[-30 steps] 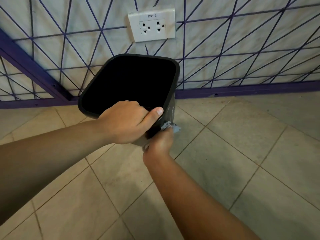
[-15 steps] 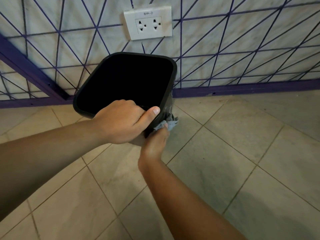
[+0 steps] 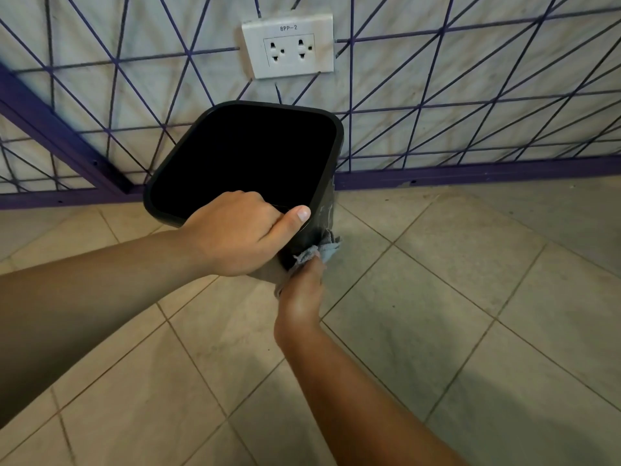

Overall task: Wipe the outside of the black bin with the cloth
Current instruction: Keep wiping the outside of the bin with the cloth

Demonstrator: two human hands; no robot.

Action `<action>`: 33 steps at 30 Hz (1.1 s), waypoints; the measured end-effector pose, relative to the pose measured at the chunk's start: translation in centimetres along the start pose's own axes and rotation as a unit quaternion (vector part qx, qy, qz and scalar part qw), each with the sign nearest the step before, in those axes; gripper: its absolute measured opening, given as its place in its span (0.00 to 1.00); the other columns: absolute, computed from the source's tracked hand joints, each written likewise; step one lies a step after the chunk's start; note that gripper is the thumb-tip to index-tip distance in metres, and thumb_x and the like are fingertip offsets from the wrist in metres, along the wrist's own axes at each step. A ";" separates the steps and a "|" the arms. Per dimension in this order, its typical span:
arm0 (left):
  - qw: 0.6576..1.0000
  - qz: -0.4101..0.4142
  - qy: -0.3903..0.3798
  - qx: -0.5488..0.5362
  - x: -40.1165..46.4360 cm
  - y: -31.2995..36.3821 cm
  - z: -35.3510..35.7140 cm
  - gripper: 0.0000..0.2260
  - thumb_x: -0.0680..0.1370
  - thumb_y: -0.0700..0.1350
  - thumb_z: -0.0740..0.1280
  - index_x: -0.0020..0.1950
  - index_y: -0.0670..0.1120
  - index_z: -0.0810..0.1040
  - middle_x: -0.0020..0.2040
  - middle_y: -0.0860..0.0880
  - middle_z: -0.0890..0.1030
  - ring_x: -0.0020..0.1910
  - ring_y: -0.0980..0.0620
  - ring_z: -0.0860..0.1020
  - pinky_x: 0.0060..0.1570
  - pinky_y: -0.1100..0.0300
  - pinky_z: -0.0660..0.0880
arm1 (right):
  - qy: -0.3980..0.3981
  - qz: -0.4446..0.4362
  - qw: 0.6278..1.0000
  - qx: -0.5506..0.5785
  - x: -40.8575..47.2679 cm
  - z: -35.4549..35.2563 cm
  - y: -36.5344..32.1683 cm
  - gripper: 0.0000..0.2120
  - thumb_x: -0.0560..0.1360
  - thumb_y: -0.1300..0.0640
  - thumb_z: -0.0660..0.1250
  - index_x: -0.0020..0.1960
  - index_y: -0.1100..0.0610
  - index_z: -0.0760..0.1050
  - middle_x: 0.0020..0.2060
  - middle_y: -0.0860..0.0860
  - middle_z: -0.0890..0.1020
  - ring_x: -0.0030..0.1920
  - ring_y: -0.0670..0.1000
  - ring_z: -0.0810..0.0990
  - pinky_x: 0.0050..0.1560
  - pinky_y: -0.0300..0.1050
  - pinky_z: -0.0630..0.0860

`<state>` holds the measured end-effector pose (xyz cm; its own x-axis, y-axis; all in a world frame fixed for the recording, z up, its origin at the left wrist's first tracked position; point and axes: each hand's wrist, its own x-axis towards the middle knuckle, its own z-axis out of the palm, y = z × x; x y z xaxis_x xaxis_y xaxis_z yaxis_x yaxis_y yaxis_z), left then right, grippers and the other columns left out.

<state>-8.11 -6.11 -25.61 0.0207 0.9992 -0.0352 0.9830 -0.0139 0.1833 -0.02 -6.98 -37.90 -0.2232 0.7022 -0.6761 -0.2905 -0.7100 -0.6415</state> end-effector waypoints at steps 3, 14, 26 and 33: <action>1.000 0.002 -0.001 -0.011 0.0 0.1 -0.1 0.33 0.82 0.62 0.44 0.25 0.46 0.69 0.21 0.48 0.68 0.21 0.52 0.69 0.28 0.58 0.60 | 0.001 -0.014 1.000 -0.008 0.7 -0.7 0.5 0.41 0.81 0.31 0.53 0.86 0.54 0.66 0.80 0.61 0.76 0.76 0.57 0.76 0.81 0.52 0.72; 1.000 0.002 -0.005 -0.026 0.0 -0.4 0.1 0.32 0.80 0.63 0.42 0.26 0.47 0.68 0.22 0.48 0.68 0.22 0.52 0.69 0.29 0.57 0.63 | 0.007 0.018 0.997 -0.075 2.7 -1.3 1.2 0.26 0.90 0.43 0.50 0.75 0.59 0.73 0.57 0.54 0.77 0.56 0.53 0.75 0.48 0.41 0.71; 0.999 0.008 0.010 -0.032 0.0 -0.6 0.1 0.31 0.81 0.63 0.44 0.27 0.47 0.69 0.23 0.48 0.70 0.24 0.52 0.72 0.30 0.59 0.61 | -0.016 0.002 0.998 -0.066 1.4 -1.7 1.4 0.49 0.74 0.28 0.52 0.85 0.57 0.67 0.77 0.58 0.77 0.78 0.60 0.74 0.86 0.63 0.67; 0.999 0.004 0.010 -0.037 0.1 -0.7 0.1 0.32 0.80 0.64 0.44 0.27 0.47 0.69 0.23 0.48 0.70 0.23 0.53 0.71 0.29 0.59 0.62 | -0.021 0.008 0.999 -0.047 0.5 -0.6 0.4 0.41 0.69 0.29 0.55 0.73 0.54 0.70 0.65 0.51 0.72 0.63 0.51 0.74 0.62 0.42 0.74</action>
<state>-8.77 -5.98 -25.85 0.0239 0.9996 -0.0146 0.9665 -0.0193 0.2561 0.26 -6.93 -38.75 -0.2666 0.6913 -0.6715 -0.1978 -0.7212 -0.6639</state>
